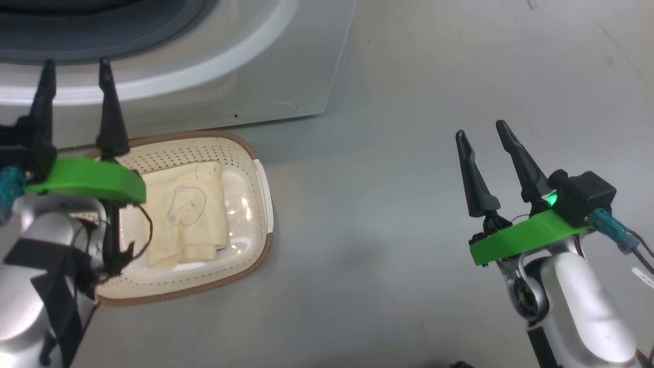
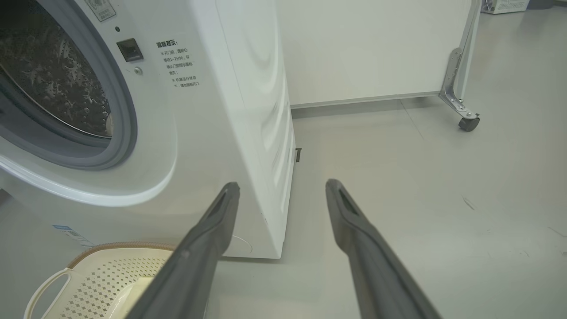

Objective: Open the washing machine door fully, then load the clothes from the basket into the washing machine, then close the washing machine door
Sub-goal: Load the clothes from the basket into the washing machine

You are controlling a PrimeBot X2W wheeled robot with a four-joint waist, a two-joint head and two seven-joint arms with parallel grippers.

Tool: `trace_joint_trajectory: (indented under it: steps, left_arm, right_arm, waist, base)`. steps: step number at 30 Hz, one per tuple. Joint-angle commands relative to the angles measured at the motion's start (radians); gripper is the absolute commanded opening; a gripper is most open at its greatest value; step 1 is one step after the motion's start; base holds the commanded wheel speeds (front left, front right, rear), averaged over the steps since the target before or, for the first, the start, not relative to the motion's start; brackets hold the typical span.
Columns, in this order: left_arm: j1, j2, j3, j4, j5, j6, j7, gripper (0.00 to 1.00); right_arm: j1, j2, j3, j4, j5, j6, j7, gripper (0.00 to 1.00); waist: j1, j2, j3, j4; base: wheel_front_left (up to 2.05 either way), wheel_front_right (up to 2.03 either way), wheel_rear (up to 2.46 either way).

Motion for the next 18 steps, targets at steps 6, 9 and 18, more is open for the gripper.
trace_joint_trajectory:
  steps: [6, 9, 18]
  left_arm:
    - [0.162, -0.005, 0.012, -0.12, 0.017, 0.2, -0.037, 1.0]
    - [0.242, -0.025, 0.004, -0.153, 0.024, 0.227, -0.05, 1.0]
    - [0.397, -0.075, -0.015, -0.178, 0.042, 0.234, -0.065, 1.0]
  right_arm:
    - [0.068, -0.007, -0.027, -0.036, -0.041, -0.003, 0.011, 1.0]
    - [0.098, -0.007, -0.044, -0.053, -0.061, -0.003, 0.029, 1.0]
    - [0.203, -0.007, -0.082, -0.119, -0.102, -0.003, 0.096, 1.0]
  waist:
    - [0.0001, -0.0001, -0.119, 0.073]
    - [0.0001, -0.0001, -0.165, 0.098]
    - [0.0001, -0.0001, -0.294, 0.169]
  base:
    - [0.0, 0.0, 0.0]
    - [0.0, 0.0, 0.0]
    - [0.0, 0.0, 0.0]
